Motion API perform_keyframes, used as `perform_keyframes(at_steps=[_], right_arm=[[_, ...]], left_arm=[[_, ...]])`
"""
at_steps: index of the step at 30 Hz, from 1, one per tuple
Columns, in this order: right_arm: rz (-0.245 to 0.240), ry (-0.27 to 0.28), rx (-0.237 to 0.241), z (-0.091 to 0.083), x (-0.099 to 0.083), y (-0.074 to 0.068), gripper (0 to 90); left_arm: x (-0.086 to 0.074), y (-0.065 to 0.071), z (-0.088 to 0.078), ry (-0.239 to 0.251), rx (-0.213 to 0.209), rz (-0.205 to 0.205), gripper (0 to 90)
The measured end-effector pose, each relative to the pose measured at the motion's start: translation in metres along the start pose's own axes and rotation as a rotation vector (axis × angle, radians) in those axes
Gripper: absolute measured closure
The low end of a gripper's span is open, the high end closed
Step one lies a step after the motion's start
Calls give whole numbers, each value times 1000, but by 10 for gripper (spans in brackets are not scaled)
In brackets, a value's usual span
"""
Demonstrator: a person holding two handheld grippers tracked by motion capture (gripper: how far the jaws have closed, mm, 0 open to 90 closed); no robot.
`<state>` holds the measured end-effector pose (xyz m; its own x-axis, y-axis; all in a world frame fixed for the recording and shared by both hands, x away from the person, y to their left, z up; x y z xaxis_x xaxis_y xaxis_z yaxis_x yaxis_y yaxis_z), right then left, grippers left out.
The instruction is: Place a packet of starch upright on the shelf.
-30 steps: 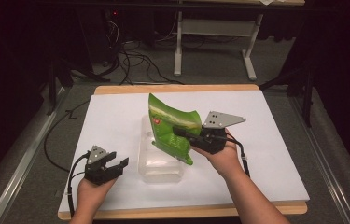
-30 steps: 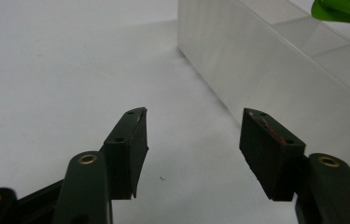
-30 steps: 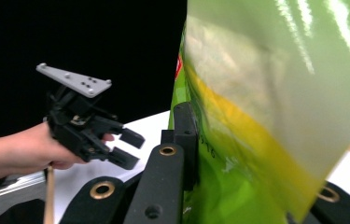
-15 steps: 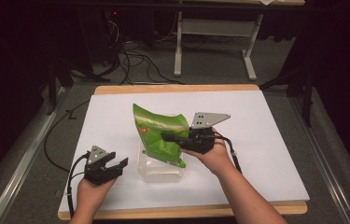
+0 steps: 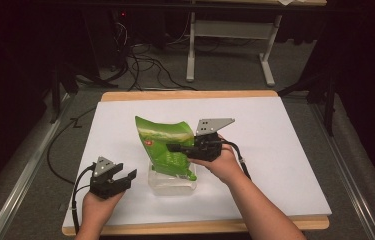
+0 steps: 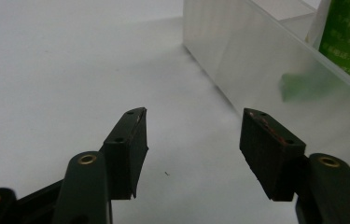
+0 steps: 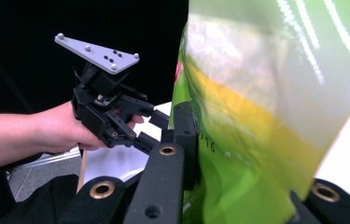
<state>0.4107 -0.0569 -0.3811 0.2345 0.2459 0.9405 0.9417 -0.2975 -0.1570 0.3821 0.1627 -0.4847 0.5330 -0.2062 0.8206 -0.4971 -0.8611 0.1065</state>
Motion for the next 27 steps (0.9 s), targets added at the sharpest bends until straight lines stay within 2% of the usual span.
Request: perform_keyframes(at_steps=[4,10,14,19,22,27], right_arm=[[0,-1,-2,0,0,2,892],[-22,-7,19,-5,0,-8,893],[-15,2,35,-10,2,-10,893],[-5,-12,32,-2,-1,-6,893],[3,-39,34,9,-5,0,893],[16,-35,29,14,-7,5,892]], left_arm=[[0,0,0,-2,-1,3,420],[-1,0,0,-4,-1,2,420],[-1,1,0,-8,-2,8,420],[-1,1,0,-9,0,8,420],[-1,1,0,-8,-1,6,420],[-1,2,0,-8,-3,5,420]])
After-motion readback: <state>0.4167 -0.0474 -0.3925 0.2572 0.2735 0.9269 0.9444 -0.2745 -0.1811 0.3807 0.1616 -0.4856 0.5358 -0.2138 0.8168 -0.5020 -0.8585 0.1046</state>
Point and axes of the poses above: each handheld gripper's, and its own axes: z roughly forward along the jaws, x roughly out of its top, y roughly to its right, the point moved 7 cm from there along z, roughly forward along the jaws, and after that the axes turned 1 degree about y, right-handed, at the moved point
